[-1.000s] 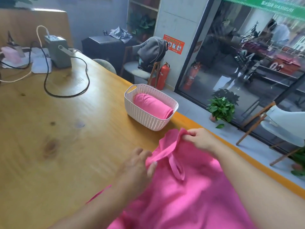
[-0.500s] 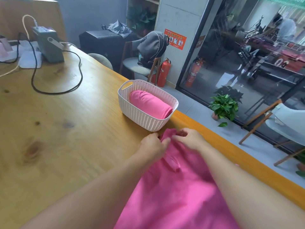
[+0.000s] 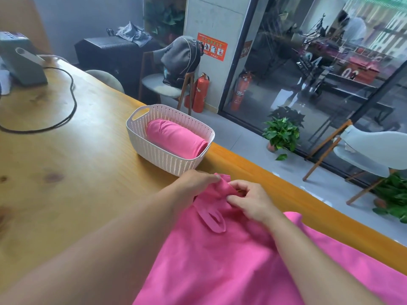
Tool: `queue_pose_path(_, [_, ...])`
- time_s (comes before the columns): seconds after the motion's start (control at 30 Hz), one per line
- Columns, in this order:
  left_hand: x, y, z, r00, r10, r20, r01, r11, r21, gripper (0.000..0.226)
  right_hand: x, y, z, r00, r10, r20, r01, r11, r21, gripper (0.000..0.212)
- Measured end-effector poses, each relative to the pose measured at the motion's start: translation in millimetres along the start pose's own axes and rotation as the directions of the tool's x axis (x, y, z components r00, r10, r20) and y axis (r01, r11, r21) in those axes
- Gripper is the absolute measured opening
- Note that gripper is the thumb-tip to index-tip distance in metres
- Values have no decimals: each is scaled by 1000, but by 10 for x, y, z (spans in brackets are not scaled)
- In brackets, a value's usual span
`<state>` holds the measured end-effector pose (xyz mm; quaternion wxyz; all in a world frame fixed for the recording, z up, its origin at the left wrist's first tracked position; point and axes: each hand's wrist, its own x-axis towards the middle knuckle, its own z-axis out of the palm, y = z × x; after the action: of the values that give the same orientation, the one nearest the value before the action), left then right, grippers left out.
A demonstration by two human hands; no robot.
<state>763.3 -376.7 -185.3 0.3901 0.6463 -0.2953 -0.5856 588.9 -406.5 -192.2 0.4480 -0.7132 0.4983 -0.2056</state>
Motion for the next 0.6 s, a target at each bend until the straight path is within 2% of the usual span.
queue_pose_path(0.07, [15,-2,24,997,-18,78,30,987,-157,21,-27,-30,-29,996,-51,-78,52,999,7,27])
queue_pose_path(0.1, [33,2,36,992,-42,122,67,975,-213,28,-45,-55,-39,991,-68,-115,74,996,44,21])
queue_pose_path(0.2, [52,28,54,973,-105,203,156,955,-251,51,-80,-117,-57,978,-78,-195,105,986,131,9])
queue_pose_path(0.27, [18,45,58,970,-111,215,163,957,-240,43,-95,-142,-76,975,-95,-201,120,986,118,13])
queue_pose_path(0.37, [-13,44,77,986,-16,164,53,973,-224,2,-140,-186,-108,984,-100,-148,113,990,85,15])
queue_pose_path(0.47, [-58,40,83,975,120,188,-75,970,-231,14,-204,-226,-97,991,-107,-85,119,982,148,8])
queue_pose_path(0.6, [-146,63,86,942,279,186,-242,950,-199,17,-247,-295,-130,984,-135,-118,159,961,227,9])
